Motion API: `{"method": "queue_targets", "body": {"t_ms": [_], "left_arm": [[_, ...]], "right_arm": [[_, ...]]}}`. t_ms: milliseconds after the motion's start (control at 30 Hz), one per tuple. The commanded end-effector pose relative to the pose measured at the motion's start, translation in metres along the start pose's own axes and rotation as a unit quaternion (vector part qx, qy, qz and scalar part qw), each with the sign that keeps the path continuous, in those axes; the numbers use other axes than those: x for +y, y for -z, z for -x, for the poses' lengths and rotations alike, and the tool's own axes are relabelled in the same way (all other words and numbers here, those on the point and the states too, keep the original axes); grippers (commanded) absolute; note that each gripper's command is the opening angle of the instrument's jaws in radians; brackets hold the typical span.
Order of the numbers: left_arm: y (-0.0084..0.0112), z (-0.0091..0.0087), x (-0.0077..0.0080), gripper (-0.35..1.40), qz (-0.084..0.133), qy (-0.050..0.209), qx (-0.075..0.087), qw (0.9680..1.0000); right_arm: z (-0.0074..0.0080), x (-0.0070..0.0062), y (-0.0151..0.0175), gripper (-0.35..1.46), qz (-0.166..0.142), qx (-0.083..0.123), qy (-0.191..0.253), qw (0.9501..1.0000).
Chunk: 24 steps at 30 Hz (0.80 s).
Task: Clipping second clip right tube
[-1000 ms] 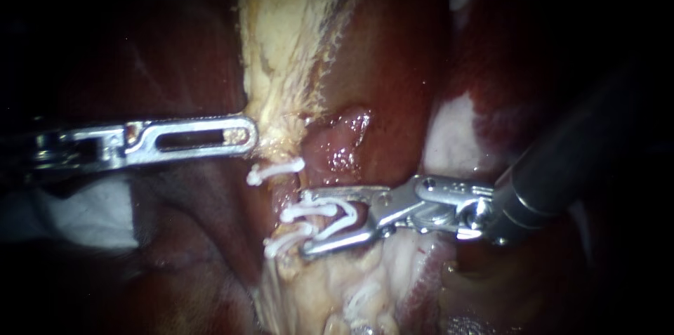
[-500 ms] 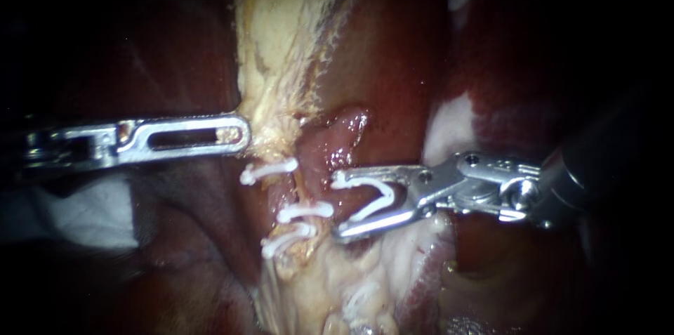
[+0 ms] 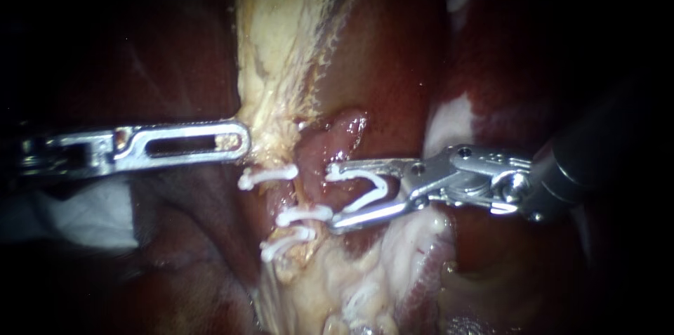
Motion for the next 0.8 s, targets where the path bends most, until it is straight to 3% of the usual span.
{"method": "queue_targets", "body": {"t_ms": [33,367,800], "left_arm": [[0.0,0.0,-0.0001,-0.35,0.0,0.0,0.0,1.0],[0.0001,-0.0004,-0.0009,-0.35,-0.002,0.0,0.002,1.0],[0.0002,-0.0007,-0.0019,-0.35,-0.004,-0.002,0.004,1.0]], "right_arm": [[0.0002,0.0001,-0.0003,0.59,0.0,-0.001,0.001,1.0],[0.0021,0.0008,-0.003,0.59,0.005,-0.002,0.006,1.0],[0.0034,0.0013,-0.0047,0.6,0.0,-0.005,0.005,1.0]]}}
